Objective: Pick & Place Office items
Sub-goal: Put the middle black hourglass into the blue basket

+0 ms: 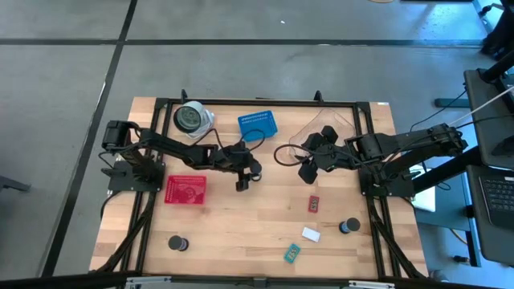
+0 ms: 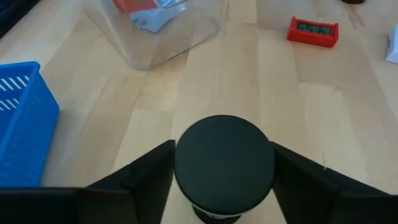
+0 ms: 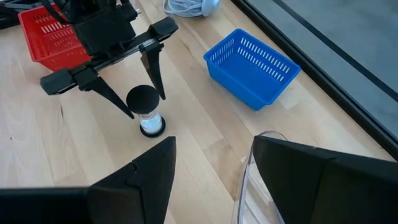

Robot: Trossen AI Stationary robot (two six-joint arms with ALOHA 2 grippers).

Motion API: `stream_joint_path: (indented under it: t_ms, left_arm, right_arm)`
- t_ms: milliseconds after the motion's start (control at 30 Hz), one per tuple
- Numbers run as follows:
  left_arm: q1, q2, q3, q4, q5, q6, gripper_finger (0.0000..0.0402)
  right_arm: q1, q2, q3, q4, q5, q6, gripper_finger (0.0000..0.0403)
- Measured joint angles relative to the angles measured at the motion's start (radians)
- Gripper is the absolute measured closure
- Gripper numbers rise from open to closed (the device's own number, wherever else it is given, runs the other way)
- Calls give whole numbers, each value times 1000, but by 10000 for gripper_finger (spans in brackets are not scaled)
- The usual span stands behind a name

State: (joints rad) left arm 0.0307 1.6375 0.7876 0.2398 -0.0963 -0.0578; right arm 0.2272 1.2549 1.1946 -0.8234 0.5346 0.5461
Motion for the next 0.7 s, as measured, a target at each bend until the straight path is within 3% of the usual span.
stream_joint_path:
  t_ms: [100,300,467,533,700]
  left_arm:
    - [0,0,0,3,2,-3,190]
    - [-1,-16,0,39,24,-19,191]
    - [12,-104,0,50,-5,-18,191]
    - [28,-150,0,60,-57,-25,191]
    - [103,-210,0,86,-306,-37,191]
  right_arm:
    - [0,0,0,0,0,0,183]
    - [0,0,0,0,0,5,183]
    - [0,0,0,-4,-1,23,183]
    - [0,0,0,-4,-4,22,183]
    - [0,0,0,-4,-3,16,183]
